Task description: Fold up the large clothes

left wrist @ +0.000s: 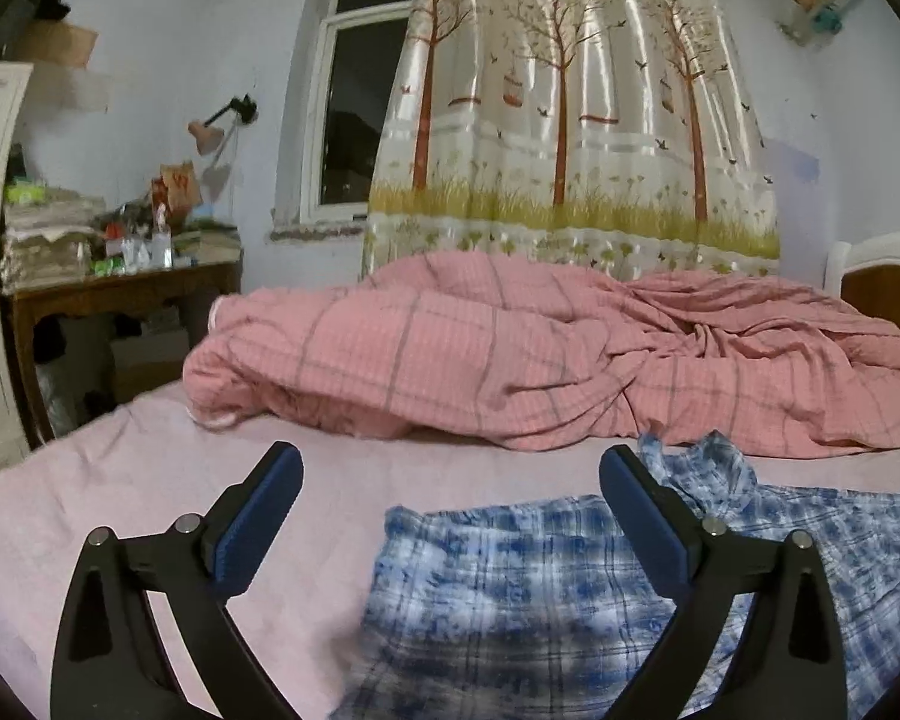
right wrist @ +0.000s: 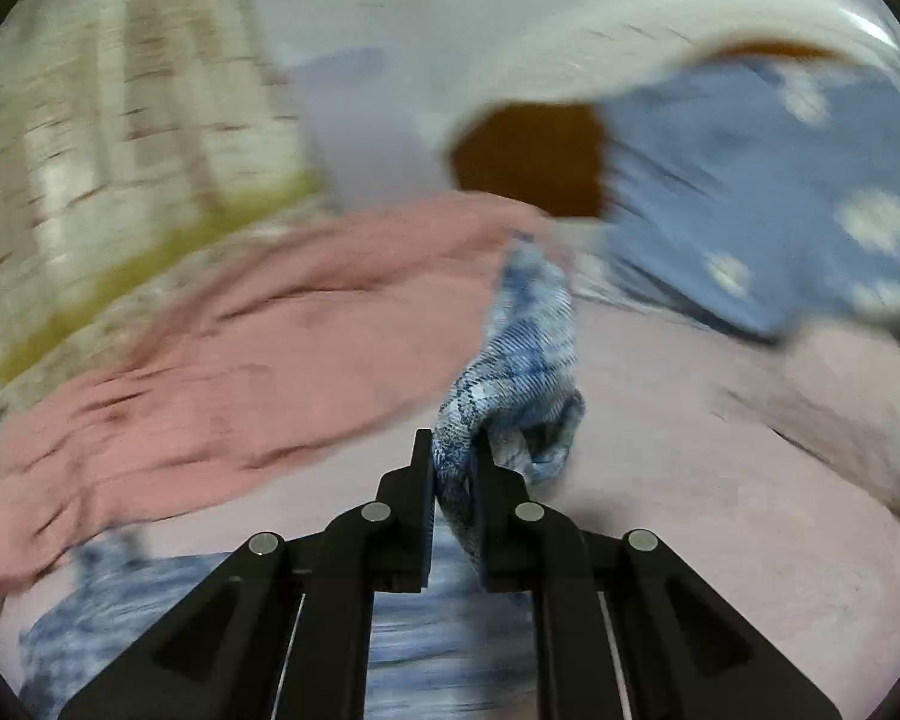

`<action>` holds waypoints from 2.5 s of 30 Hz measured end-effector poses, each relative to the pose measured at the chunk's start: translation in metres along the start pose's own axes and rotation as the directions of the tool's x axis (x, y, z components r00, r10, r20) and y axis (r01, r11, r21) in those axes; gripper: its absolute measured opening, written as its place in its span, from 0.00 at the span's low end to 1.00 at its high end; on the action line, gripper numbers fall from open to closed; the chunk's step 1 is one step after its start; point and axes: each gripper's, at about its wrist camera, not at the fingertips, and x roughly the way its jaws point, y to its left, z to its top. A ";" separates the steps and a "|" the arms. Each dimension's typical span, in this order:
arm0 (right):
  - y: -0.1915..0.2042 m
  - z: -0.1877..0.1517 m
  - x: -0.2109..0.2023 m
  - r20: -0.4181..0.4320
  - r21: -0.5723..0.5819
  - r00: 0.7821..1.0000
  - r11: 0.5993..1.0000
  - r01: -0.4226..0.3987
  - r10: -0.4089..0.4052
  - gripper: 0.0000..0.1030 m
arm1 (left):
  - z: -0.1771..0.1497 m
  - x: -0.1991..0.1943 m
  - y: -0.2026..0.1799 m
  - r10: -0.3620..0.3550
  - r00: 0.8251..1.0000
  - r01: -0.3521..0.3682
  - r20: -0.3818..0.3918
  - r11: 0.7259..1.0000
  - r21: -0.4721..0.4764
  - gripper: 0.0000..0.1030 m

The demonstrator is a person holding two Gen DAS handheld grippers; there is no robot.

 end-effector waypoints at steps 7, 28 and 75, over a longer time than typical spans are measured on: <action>0.188 -0.005 -0.053 -0.034 -0.173 0.960 0.944 -0.280 0.279 0.11 | 0.003 0.003 0.000 0.093 0.996 -0.092 -0.009 0.992 0.084 0.92; 0.400 -0.245 0.004 -0.277 -0.419 0.919 0.825 -0.378 0.281 0.16 | -0.002 0.018 0.032 0.031 0.997 -0.031 -0.073 1.000 0.002 0.90; 0.161 -0.164 0.066 -0.631 -0.179 0.763 0.933 -0.313 0.136 0.68 | -0.034 0.084 -0.125 -0.106 0.910 0.198 -0.400 0.960 0.198 0.03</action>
